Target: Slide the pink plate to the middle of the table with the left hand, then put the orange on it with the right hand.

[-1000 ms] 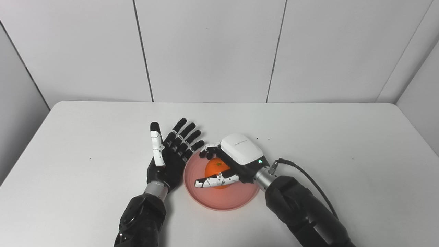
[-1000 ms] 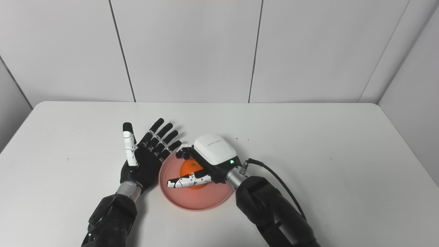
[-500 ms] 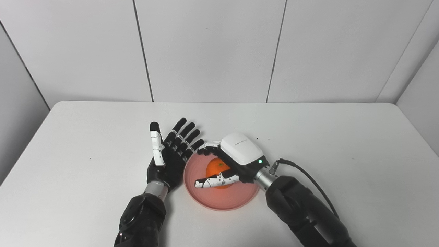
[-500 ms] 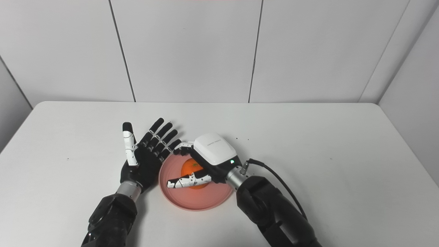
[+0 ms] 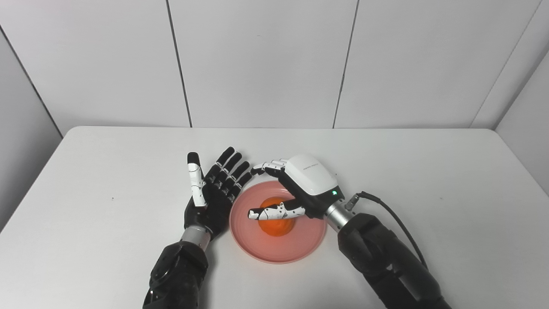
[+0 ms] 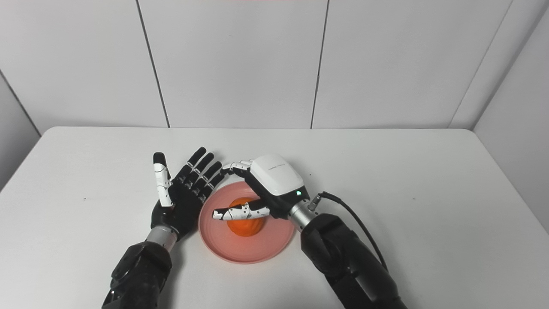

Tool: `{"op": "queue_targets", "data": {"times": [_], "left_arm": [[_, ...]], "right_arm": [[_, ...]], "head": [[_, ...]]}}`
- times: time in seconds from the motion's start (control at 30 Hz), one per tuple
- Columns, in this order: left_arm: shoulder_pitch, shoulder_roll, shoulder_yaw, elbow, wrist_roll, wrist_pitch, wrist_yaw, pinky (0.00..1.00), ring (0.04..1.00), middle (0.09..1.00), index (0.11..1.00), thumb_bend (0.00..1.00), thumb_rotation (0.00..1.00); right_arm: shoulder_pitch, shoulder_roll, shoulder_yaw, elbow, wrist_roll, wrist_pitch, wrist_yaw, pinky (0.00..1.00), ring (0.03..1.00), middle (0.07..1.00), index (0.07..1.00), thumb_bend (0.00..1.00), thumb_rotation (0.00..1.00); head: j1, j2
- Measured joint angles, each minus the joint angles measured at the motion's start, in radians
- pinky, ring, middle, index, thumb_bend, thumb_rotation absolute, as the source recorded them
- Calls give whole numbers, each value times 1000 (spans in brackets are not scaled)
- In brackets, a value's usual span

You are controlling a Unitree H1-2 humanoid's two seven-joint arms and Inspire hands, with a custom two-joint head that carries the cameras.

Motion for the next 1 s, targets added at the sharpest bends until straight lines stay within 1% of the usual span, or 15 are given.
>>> {"op": "queue_targets", "data": {"times": [0.17, 0.23, 0.27, 0.33, 0.4, 0.43, 0.53, 0.6, 0.73, 0.8, 0.83, 0.87, 0.93, 0.97, 1.0], "left_arm": [[-2, -2, 10, 0, 0, 0, 0, 882, 876, 893, 843, 925, 872], [-4, -5, 16, 0, 0, 0, 0, 843, 872, 894, 845, 914, 876], [-4, -6, 18, 0, 0, 0, 0, 831, 875, 894, 844, 910, 882], [-4, -7, 16, 1, 11, -8, 0, 822, 888, 894, 834, 930, 871], [-4, -6, 7, 3, 34, -32, 1, 822, 895, 896, 828, 942, 861], [-3, -6, 3, 4, 47, -47, 2, 860, 913, 913, 829, 949, 847], [3, -7, -6, 9, 90, -107, 12, 889, 928, 934, 843, 964, 841], [6, -6, -10, 12, 126, -146, 20, 912, 936, 951, 868, 983, 827], [7, -5, -16, 38, 199, -240, 43, 936, 954, 966, 890, 996, 808], [7, -3, -18, 51, 238, -295, 59, 945, 960, 966, 886, 995, 804], [6, 0, -19, 60, 252, -316, 65, 947, 961, 966, 886, 995, 803], [5, 5, -22, 71, 276, -343, 70, 976, 964, 971, 896, 996, 835], [1, 17, -30, 93, 336, -396, 95, 989, 971, 979, 904, 998, 851], [-2, 23, -35, 103, 365, -417, 110, 995, 974, 983, 907, 1000, 859], [-8, 28, -39, 111, 391, -426, 125, 998, 984, 987, 915, 993, 868]], "right_arm": [[0, 2, -25, -6, 21, -2, -18, 640, 706, 735, 729, 965, 1000], [1, 3, -37, -8, 29, -3, -38, 639, 712, 740, 731, 954, 1000], [1, 3, -43, -10, 33, -4, -43, 650, 722, 753, 737, 927, 1000], [2, 3, -52, -10, 34, -5, -65, 665, 744, 772, 744, 909, 1000], [6, 6, -67, -11, 38, -6, -88, 671, 754, 779, 747, 906, 1000], [10, 10, -79, -11, 46, -6, -97, 693, 781, 800, 761, 911, 1000], [31, 42, -142, -8, 130, -5, -119, 734, 823, 841, 791, 945, 1000], [52, 71, -190, -4, 207, -4, -119, 774, 856, 874, 821, 913, 1000], [86, 130, -280, 36, 395, 4, -115, 818, 869, 876, 847, 833, 1000], [96, 153, -317, 64, 466, 4, -118, 863, 893, 895, 877, 823, 1000], [99, 159, -329, 77, 492, 4, -118, 867, 896, 897, 880, 823, 1000], [102, 166, -343, 88, 513, 4, -118, 892, 915, 900, 874, 827, 1000], [110, 184, -374, 97, 557, 8, -121, 911, 919, 896, 873, 832, 1000], [114, 194, -387, 97, 575, 17, -125, 920, 920, 894, 873, 835, 1000], [118, 207, -406, 99, 599, 29, -127, 953, 928, 899, 882, 841, 1000]], "head": [[-2, 2], [-2, 2], [2, 3], [2, 3], [2, 3], [2, 3], [0, 2], [0, 0], [2, 3], [2, 3], [2, 3], [2, 3], [2, 6], [2, 6], [2, 6]]}}
